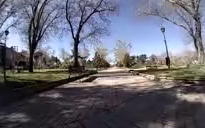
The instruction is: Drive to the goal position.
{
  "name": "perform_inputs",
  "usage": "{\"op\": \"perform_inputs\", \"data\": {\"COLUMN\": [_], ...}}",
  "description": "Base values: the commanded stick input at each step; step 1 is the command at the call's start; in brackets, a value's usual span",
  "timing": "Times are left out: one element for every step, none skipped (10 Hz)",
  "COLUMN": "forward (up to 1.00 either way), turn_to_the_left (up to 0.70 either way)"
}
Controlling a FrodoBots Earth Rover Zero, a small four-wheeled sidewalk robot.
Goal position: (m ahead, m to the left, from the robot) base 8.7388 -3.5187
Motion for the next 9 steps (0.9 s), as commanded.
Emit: {"op": "perform_inputs", "data": {"forward": [0.85,0.85,0.85,0.85,0.85,0.85,0.85,0.85,0.85], "turn_to_the_left": [0.00,0.00,0.00,0.00,0.00,0.00,0.00,0.00,0.00]}}
